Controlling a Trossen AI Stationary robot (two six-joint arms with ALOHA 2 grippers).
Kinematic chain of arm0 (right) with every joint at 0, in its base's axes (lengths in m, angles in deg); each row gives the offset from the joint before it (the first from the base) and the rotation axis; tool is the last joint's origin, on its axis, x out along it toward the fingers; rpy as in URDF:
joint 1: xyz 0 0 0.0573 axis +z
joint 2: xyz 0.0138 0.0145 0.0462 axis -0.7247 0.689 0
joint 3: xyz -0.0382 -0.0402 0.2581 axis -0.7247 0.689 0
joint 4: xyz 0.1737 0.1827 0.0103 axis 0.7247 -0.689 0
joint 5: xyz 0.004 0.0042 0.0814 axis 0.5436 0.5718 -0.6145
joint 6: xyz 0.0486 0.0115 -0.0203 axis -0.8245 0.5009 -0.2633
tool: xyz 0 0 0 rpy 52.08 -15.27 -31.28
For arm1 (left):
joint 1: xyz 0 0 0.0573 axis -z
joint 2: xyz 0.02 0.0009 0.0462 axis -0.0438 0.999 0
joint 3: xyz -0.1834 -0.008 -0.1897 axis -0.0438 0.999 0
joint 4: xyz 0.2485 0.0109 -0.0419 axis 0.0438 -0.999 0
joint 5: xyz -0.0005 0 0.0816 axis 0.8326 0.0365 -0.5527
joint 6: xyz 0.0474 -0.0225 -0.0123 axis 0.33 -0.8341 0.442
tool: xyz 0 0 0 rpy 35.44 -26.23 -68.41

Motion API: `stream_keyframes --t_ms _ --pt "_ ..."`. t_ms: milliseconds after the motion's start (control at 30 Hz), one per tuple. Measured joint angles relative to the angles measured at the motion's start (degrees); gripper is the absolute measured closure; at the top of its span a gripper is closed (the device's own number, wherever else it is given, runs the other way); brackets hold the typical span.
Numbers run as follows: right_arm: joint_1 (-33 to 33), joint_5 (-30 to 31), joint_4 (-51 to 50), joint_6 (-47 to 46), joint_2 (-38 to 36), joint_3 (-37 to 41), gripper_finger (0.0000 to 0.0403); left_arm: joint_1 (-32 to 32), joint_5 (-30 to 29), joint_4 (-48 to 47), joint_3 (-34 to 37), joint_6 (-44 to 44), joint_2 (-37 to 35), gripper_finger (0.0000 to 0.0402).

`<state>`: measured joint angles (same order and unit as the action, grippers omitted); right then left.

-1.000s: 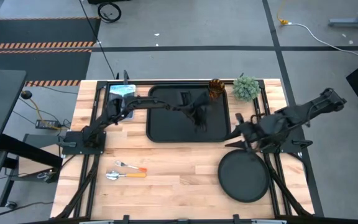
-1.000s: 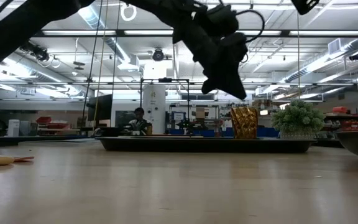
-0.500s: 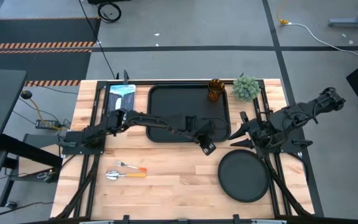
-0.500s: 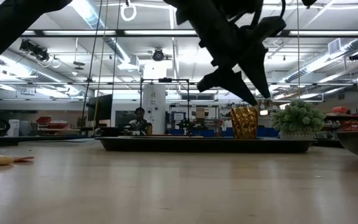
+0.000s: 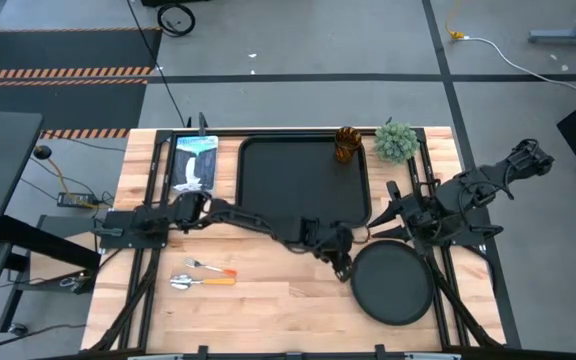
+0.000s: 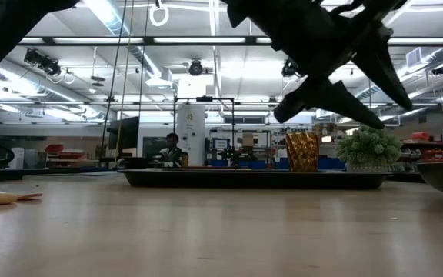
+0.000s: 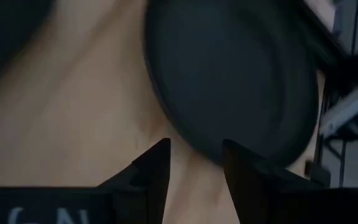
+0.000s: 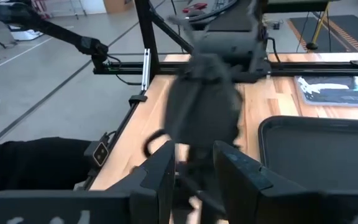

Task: Pick and place plate/cup/fork/spoon on tray
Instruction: Put the black plate on the black tray

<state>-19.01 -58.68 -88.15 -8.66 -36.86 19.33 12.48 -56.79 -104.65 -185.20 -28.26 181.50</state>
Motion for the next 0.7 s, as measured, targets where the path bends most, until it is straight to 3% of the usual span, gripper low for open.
stream_keyframes --t_ms 700 --pt "0.00 0.50 1.07 1.23 1.50 0.00 0.0286 2.89 0.12 9.04 0.02 -5.66 6.42 0.0248"
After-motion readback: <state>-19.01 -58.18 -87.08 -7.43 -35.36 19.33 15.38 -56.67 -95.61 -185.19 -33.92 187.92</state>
